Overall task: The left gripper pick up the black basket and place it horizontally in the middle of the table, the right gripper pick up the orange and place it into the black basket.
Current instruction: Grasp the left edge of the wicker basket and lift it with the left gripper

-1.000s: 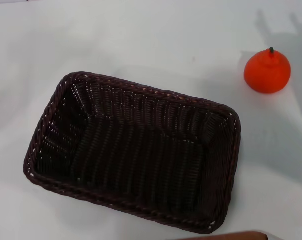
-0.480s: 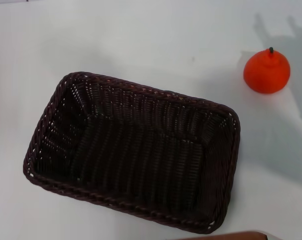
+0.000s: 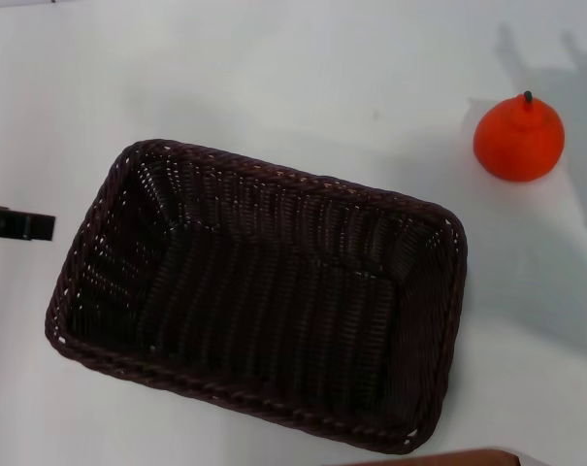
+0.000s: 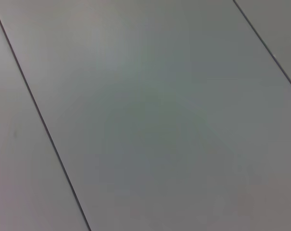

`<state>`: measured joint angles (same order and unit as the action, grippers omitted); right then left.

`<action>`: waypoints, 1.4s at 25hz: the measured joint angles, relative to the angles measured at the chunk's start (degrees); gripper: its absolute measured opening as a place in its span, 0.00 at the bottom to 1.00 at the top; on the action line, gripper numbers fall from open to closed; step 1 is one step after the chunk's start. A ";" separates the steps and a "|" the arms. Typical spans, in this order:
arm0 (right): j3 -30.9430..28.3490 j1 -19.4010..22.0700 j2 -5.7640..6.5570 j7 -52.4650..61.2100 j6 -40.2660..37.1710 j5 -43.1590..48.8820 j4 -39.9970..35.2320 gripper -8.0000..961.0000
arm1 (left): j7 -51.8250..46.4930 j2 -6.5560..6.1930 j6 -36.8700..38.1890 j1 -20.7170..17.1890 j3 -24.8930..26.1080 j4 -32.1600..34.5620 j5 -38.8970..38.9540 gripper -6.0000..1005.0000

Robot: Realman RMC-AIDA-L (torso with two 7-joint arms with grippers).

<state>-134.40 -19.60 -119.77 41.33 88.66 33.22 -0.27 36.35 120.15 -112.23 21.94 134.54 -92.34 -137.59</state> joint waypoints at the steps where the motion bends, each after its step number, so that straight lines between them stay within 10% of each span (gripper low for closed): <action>1: -0.03 -0.07 0.01 0.00 -0.12 0.00 0.05 0.97 | -0.05 0.26 -0.20 0.10 -0.06 0.17 -0.01 0.72; 27: -0.07 -0.28 -0.03 -0.02 -2.54 -0.11 0.20 0.96 | 0.50 3.52 8.34 2.46 -10.11 10.12 -6.01 0.70; 35: -0.09 -0.21 -0.12 -0.03 -2.60 -0.17 0.09 0.96 | 0.57 3.81 9.32 2.16 -12.09 9.34 -6.20 0.41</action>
<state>-134.49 -19.81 -119.88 41.30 86.06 33.04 -0.17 36.92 123.95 -102.91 24.09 122.44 -83.00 -143.80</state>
